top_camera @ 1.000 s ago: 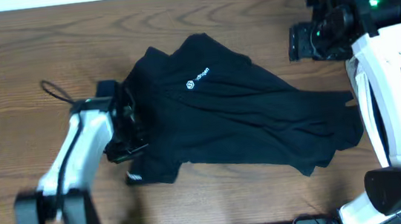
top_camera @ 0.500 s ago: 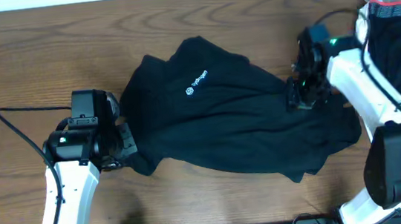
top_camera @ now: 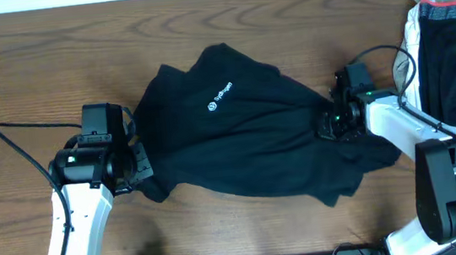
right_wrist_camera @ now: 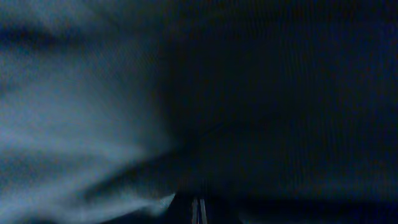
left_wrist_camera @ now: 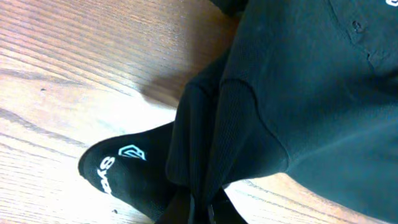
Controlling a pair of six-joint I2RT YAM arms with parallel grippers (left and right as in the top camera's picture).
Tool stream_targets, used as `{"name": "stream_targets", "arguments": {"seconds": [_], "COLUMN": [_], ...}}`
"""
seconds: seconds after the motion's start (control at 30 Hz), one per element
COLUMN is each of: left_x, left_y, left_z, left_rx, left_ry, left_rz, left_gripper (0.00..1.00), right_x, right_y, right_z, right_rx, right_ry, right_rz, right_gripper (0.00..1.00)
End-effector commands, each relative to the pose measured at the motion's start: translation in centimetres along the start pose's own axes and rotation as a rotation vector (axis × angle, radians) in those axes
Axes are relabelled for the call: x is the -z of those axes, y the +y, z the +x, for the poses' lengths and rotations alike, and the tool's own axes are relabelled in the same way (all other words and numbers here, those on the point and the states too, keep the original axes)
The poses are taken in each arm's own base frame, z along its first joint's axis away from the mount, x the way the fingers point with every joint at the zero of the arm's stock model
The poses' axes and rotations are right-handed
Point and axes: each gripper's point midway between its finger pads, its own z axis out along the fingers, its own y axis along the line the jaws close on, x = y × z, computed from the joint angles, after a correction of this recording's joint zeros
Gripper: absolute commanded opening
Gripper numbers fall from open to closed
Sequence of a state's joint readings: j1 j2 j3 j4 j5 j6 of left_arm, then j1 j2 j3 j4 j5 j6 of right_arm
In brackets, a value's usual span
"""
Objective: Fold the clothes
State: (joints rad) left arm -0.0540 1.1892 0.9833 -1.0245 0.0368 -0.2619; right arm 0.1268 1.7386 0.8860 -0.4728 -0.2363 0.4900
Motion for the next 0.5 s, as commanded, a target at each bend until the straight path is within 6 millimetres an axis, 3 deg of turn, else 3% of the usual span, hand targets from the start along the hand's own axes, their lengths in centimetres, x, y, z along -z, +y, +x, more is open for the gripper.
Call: {"name": "stream_targets", "arguments": {"seconds": [0.0, 0.17, 0.27, 0.37, 0.43, 0.47], "left_x": [0.2, 0.2, 0.2, 0.2, 0.2, 0.2], "left_y": [0.5, 0.5, 0.5, 0.5, 0.4, 0.4], "left_z": [-0.3, -0.3, -0.3, -0.3, -0.2, -0.2], "left_rx": [0.010, 0.010, 0.010, 0.010, 0.012, 0.018], "left_ry": [-0.013, -0.011, -0.012, -0.011, -0.010, -0.010], "left_rz": [-0.027, -0.024, -0.025, -0.024, -0.021, -0.021], "left_gripper": [0.06, 0.06, 0.07, 0.15, 0.16, 0.22], "right_x": [-2.1, -4.3, -4.7, -3.2, -1.2, 0.2], "right_y": [-2.0, 0.3, 2.2, 4.3, 5.3, 5.7], "right_z": [-1.0, -6.1, -8.4, -10.5, -11.5, -11.9], "right_rx": [-0.086, -0.104, -0.074, 0.043, 0.126, 0.165], "right_ry": [-0.069, -0.242, -0.254, -0.250, -0.239, -0.229], "right_rz": [0.082, -0.035, -0.109, -0.167, -0.185, -0.190], "right_gripper": [0.01, 0.03, 0.03, 0.05, 0.18, 0.26]}}
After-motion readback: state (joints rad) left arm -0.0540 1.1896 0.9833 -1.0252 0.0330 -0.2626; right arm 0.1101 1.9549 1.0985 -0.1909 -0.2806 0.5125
